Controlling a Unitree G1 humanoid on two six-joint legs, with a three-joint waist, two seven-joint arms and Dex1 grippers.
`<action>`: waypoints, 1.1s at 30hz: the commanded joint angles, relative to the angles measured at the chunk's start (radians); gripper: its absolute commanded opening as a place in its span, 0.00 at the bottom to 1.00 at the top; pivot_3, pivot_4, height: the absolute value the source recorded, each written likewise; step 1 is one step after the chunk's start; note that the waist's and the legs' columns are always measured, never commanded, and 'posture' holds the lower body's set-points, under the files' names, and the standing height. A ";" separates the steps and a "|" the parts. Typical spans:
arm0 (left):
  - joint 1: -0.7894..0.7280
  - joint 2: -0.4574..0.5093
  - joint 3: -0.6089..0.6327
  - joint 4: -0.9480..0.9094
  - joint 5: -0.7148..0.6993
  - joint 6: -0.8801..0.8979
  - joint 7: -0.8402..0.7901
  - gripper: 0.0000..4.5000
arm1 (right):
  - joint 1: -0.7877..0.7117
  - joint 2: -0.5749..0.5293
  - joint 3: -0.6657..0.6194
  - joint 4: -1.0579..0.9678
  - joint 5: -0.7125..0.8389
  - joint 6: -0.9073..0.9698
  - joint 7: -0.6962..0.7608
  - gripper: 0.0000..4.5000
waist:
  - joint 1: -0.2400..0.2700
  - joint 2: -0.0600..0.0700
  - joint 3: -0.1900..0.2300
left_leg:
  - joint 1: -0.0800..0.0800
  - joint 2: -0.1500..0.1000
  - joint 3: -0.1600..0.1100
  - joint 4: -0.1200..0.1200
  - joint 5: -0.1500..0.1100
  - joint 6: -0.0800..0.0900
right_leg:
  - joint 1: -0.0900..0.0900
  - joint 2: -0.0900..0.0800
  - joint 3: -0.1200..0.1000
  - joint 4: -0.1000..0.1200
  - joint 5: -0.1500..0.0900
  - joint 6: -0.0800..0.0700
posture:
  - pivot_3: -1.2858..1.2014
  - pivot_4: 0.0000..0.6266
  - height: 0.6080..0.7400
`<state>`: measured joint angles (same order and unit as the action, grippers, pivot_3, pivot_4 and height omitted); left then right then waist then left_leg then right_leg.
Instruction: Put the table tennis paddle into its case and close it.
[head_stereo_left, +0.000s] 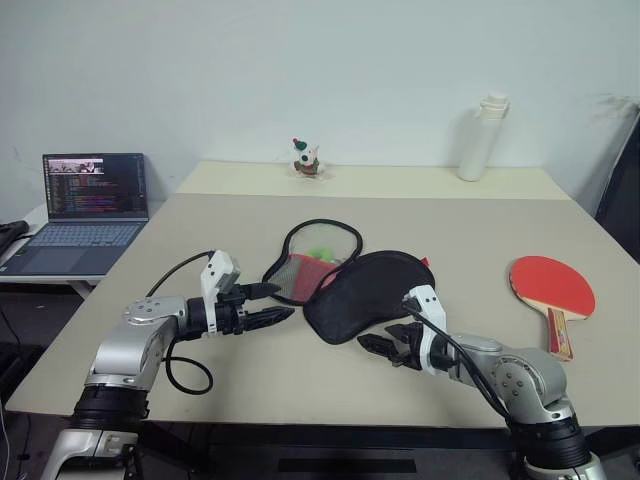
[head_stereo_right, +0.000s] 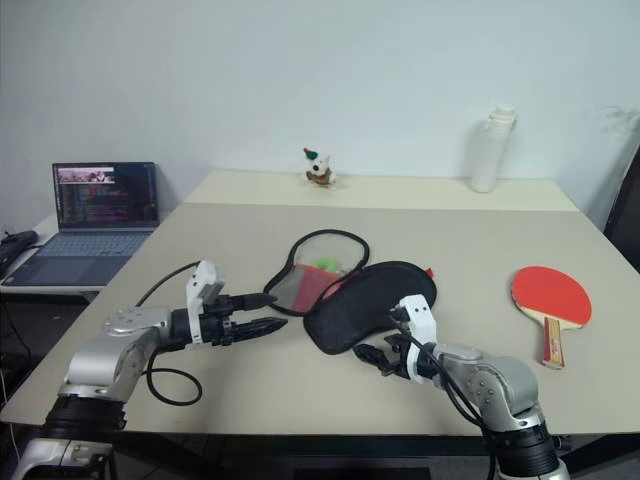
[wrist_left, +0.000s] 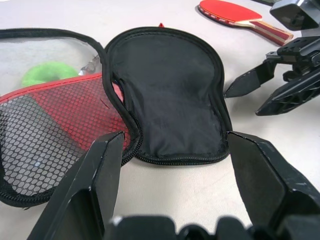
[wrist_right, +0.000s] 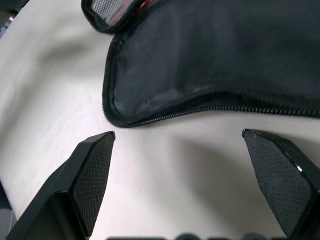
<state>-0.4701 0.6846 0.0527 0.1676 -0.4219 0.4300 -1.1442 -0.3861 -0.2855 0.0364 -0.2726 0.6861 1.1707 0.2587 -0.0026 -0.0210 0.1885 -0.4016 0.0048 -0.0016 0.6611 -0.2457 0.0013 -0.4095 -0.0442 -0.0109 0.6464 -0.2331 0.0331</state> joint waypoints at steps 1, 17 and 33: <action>-0.016 0.000 0.004 -0.038 -0.006 -0.001 0.006 0.78 | -0.015 0.029 -0.009 -0.028 -0.005 -0.022 -0.003 1.00 | 0.000 0.000 0.000 | 0.000 0.000 0.000 0.000 0.000 0.000 | 0.000 0.000 0.000 0.000 0.000 0.000 | 0.52 0.24 1.00; -0.033 -0.011 -0.020 -0.055 -0.003 0.009 0.018 0.78 | -0.134 0.216 -0.006 0.253 -0.200 -0.217 -0.070 0.87 | -0.010 0.000 0.000 | 0.001 0.006 0.002 0.000 0.000 0.000 | -0.001 0.007 0.002 0.001 0.001 -0.002 | 0.52 0.24 1.00; -0.010 -0.045 -0.040 -0.115 -0.008 0.023 0.037 0.78 | -0.157 0.226 -0.341 0.228 0.038 0.122 -0.132 0.01 | -0.011 0.000 0.000 | 0.000 0.006 0.002 -0.001 0.000 0.000 | -0.002 0.006 0.001 0.000 0.004 -0.007 | 0.52 0.24 1.00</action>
<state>-0.4767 0.6390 0.0044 0.0937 -0.4208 0.4546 -1.1042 -0.5312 -0.0145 -0.2749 -0.0106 0.7010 1.2521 0.1129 -0.0141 -0.0210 0.1885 -0.4015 0.0104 0.0005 0.6603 -0.2458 0.0011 -0.4116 -0.0377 -0.0094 0.6464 -0.2293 0.0262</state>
